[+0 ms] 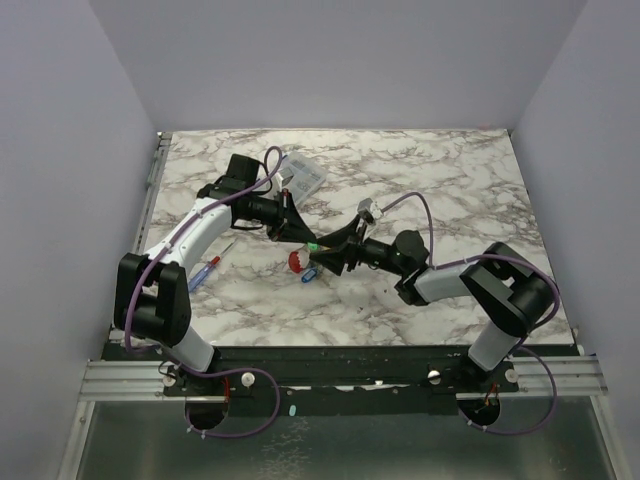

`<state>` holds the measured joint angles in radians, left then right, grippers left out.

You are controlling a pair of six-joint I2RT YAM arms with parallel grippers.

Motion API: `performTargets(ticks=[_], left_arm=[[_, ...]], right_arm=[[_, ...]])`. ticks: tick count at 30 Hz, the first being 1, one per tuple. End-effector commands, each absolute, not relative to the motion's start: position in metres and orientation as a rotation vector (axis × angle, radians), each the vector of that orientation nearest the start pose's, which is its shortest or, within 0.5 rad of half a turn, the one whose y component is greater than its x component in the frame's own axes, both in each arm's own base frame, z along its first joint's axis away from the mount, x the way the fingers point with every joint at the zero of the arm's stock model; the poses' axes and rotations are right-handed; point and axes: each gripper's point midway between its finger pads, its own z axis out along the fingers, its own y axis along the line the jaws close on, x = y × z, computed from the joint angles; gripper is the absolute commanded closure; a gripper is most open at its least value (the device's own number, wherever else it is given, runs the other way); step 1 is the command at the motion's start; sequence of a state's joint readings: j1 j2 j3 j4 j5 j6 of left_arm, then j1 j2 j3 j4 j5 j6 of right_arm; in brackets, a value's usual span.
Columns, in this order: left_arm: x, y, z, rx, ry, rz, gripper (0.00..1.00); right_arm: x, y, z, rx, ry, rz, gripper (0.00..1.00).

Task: Remove the keys from the keyring

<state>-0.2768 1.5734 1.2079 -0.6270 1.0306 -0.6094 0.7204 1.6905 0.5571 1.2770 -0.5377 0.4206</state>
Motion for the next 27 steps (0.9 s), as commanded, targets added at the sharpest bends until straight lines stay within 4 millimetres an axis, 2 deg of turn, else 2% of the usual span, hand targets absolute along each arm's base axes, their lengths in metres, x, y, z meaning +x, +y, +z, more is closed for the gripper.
performTargets(ticks=[1,17,22,27], left_arm=[[0.259,-0.245,0.222,0.028,2.568,-1.714,1.00],[0.258,-0.247,0.227,0.009,2.555,-1.754,1.00],[0.255,-0.248,0.226,-0.009,2.562,-1.793,1.00],[0.253,-0.247,0.224,-0.017,2.565,-1.799,1.00]], right_arm=[[0.262,0.358,0.199,-0.608,1.311,1.271,0.40],[0.274,0.372,0.180,-0.633,1.341,1.182,0.44],[0.289,0.366,0.186,-0.608,1.264,1.049,0.43],[0.286,0.365,0.195,-0.591,1.202,1.052,0.44]])
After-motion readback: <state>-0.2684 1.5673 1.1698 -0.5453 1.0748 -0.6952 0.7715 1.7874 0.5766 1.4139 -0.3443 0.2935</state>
